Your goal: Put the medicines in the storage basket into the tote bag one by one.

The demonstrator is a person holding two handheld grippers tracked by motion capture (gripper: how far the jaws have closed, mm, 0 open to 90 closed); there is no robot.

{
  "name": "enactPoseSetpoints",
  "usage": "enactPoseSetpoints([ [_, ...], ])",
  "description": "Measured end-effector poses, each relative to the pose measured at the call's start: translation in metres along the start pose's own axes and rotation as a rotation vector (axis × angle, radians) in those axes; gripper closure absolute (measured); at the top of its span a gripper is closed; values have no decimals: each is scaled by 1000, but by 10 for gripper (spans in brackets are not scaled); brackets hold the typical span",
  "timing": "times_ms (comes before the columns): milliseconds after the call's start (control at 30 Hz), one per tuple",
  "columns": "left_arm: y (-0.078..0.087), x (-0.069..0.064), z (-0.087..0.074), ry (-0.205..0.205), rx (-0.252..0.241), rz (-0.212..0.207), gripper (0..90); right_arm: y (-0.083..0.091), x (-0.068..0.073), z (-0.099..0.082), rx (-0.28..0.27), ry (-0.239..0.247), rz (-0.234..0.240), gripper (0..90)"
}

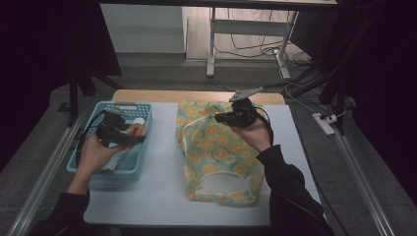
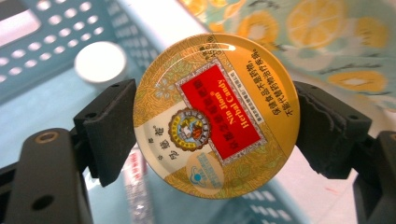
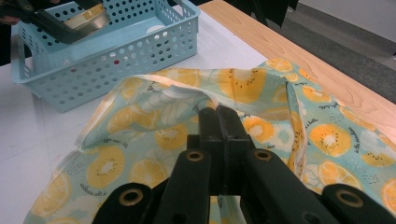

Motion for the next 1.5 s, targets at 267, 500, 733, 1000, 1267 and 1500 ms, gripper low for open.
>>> enactPoseSetpoints([
  [267, 5, -33, 14, -60, -26, -71, 207, -1, -1, 0, 0, -1, -4, 900],
  [500, 4, -62, 27, -111, -35, -120, 207, -3, -3, -1, 4, -6, -6, 900],
  [733, -5, -90, 42, -169, -34, -166, 207, -5, -4, -1, 5, -9, -8, 900],
  [1000, -25, -125, 65, -235, -33, -220, 207, -7, -5, 0, 7, -9, -10, 900],
  [1267, -50, -151, 79, -274, -17, -253, 207, -9, -7, -1, 7, -11, -13, 900],
  [1500, -76, -171, 91, -304, -8, -277, 207, -12, -9, -1, 10, -14, -15, 900],
])
Point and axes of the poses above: each handheld gripper's, and its own axes: y roughly backward along the jaws, z roughly out of its top, x roughly to its left, the point moved 7 cm from there along -y, roughly forward along the jaws, and after that the axes turned 5 degrees about z, right-handed, at the moved point
